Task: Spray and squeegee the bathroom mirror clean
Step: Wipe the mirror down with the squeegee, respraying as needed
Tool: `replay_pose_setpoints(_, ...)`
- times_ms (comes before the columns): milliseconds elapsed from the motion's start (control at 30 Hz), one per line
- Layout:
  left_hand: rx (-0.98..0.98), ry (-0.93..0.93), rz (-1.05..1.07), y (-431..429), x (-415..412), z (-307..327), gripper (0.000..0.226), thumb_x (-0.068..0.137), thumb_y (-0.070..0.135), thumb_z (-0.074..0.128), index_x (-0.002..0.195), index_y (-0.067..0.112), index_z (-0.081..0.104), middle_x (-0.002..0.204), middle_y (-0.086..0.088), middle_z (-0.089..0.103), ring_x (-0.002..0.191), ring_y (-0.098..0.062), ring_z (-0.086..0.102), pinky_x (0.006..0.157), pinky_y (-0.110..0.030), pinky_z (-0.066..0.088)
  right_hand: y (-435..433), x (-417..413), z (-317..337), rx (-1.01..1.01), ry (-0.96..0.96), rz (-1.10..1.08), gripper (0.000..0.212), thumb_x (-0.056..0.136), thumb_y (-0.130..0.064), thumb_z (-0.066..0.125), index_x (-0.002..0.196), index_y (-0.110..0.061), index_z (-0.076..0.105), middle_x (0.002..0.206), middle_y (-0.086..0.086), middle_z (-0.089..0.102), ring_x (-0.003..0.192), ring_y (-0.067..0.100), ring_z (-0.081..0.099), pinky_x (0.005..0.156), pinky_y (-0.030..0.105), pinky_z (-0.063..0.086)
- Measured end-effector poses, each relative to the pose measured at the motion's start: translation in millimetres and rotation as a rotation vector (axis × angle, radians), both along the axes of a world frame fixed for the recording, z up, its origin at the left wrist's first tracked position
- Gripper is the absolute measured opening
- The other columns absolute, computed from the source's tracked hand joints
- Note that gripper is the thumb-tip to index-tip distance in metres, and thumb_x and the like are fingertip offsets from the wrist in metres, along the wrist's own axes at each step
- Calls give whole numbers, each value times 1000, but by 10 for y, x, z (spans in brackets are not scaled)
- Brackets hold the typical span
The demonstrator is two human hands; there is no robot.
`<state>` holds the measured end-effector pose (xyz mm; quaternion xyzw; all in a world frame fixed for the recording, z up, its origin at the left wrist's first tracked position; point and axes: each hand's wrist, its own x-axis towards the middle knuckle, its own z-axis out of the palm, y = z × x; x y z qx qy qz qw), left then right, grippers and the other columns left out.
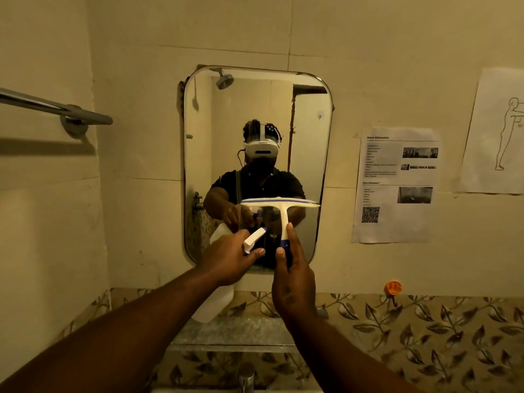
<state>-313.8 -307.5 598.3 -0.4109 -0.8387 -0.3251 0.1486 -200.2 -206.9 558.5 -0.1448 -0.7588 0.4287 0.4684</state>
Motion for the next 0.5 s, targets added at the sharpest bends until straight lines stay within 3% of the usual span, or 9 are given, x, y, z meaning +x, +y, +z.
replay_pose_setpoints(100,-7,22,8,-14,10,-141,38,96,50,58,123,22,58,100,0,70,76,-12,66,67,-36,59,-33,39,-209,-7,-62,-28,53,104,-44,36,153,-51,19,136,-13,57,96,8,66,77,29,56)
replay_pose_setpoints(167,-23,28,14,-26,16,-236,40,96,51,57,124,22,58,102,0,71,79,-13,66,70,-37,58,-56,62,-352,-7,-86,-26,52,104,-43,37,153,-53,19,129,-20,57,77,-3,60,64,20,50)
replay_pose_setpoints(267,-35,1,4,-52,27,-370,42,95,52,57,127,24,56,100,1,71,68,-11,64,66,-38,58,-86,112,-555,-25,-123,-31,52,105,-42,37,153,-52,19,134,-19,57,94,-4,58,75,22,50)
replay_pose_setpoints(367,-8,-19,8,-90,17,-479,43,94,53,58,128,26,57,96,3,71,70,-12,65,66,-40,58,-126,153,-783,-93,-175,10,52,105,-40,40,153,-49,23,146,-16,50,117,-3,47,90,22,45)
replay_pose_setpoints(500,50,-130,-28,-154,-14,-569,40,92,53,61,124,29,58,86,6,68,66,-11,64,67,-44,60,-232,218,-1007,-199,-190,33,49,103,-38,45,150,-44,32,142,-18,50,124,1,48,95,19,39)
